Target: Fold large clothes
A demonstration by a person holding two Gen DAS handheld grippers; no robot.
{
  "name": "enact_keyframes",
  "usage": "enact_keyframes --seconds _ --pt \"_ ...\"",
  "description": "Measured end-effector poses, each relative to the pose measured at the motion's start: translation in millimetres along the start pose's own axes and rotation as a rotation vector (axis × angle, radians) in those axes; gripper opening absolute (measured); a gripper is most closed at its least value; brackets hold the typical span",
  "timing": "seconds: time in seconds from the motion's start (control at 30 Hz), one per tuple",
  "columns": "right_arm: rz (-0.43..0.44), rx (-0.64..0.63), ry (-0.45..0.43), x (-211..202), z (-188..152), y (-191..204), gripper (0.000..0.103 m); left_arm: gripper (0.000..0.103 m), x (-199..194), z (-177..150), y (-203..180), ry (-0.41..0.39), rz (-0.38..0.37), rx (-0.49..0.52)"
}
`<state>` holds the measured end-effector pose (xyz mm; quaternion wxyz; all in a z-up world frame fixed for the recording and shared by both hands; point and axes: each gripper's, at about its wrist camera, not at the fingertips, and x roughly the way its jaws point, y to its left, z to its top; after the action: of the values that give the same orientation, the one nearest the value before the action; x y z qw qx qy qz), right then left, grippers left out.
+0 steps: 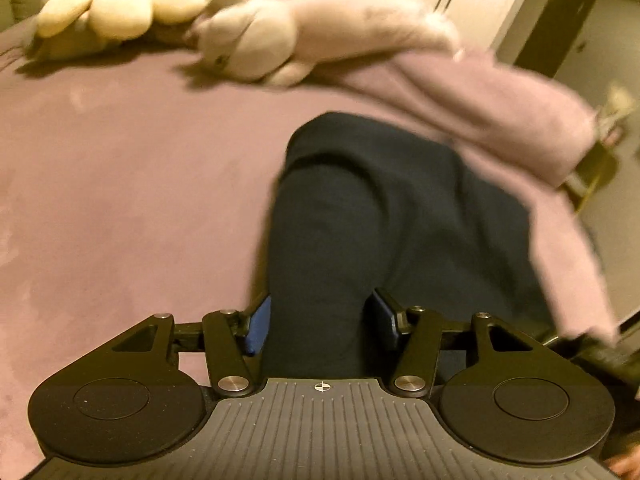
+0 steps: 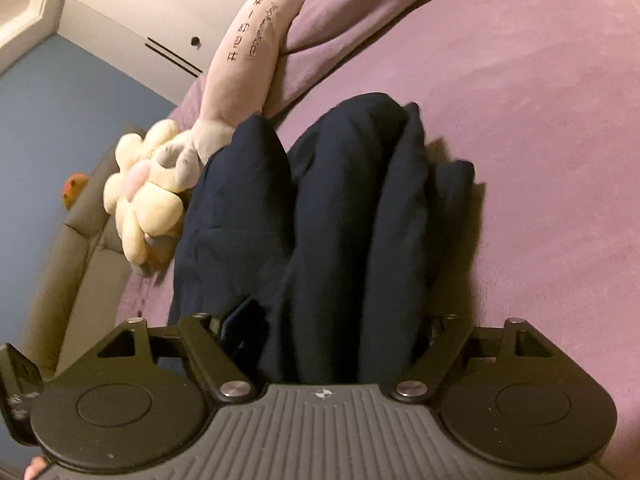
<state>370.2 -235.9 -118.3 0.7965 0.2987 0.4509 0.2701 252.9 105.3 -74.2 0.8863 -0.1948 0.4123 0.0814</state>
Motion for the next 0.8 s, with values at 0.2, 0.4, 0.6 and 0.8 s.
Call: enact_keyframes --seconds 0.2,0.4,0.6,0.8 --pt "-0.228 -0.216 -0.183 -69 -21 50 0.078 0.068 -20 -14 -7 -0.100 0.003 0.015" --pt "-0.211 -0.490 -0.189 -75 -69 119 0.033 0.069 -38 -25 -3 -0.119 -0.020 -0.032" --pt "-0.429 -0.617 -0.089 -39 -98 117 0.027 0.071 -63 -47 -5 -0.103 -0.016 0.044" --pt "-0.479 -0.628 -0.046 -13 -98 104 0.028 0.075 -61 -70 -5 -0.060 -0.031 0.071"
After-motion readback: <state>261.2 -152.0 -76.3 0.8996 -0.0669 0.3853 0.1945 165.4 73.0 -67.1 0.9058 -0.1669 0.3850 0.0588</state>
